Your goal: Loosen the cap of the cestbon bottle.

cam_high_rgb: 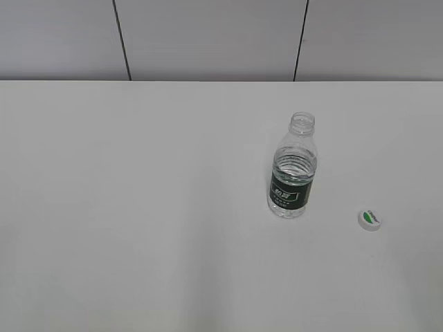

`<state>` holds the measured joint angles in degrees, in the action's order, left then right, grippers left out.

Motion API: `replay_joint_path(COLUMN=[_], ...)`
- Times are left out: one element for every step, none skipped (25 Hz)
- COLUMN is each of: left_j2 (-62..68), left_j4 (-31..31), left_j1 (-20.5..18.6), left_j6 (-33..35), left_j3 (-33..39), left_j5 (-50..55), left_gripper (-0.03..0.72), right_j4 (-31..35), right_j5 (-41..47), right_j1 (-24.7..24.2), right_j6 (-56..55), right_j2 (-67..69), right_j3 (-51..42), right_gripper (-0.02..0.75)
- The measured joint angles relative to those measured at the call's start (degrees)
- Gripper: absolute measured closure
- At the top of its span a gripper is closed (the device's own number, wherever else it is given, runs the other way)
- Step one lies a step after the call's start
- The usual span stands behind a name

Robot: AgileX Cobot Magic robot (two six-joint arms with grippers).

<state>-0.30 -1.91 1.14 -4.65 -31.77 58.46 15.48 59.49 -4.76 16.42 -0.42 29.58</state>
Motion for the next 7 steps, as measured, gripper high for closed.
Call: replay_joint_path(left_j2=[0.0,0.0,0.0,0.0,0.0,0.0,0.0], left_j4=[0.0,0.0,0.0,0.0,0.0,0.0,0.0], left_j1=[0.0,0.0,0.0,0.0,0.0,0.0,0.0], left_j6=[0.0,0.0,0.0,0.0,0.0,0.0,0.0], left_j3=[0.0,0.0,0.0,0.0,0.0,0.0,0.0], left_j5=[0.0,0.0,0.0,0.0,0.0,0.0,0.0], left_gripper=[0.126,0.127,0.127,0.128,0.131,0.135,0.139], right_j4=[0.0,0.0,0.0,0.0,0.0,0.0,0.0], right_j5=[0.0,-0.05,-0.05,-0.05,-0.1,-0.1,-0.17], right_j1=[0.0,0.0,0.0,0.0,0.0,0.0,0.0], right_j6=[0.0,0.0,0.0,0.0,0.0,0.0,0.0], right_j2=[0.0,0.0,0.0,0.0,0.0,0.0,0.0], right_j3=[0.0,0.0,0.0,0.0,0.0,0.0,0.0], right_gripper=[0.149,0.149,0.149,0.149,0.149,0.149,0.149])
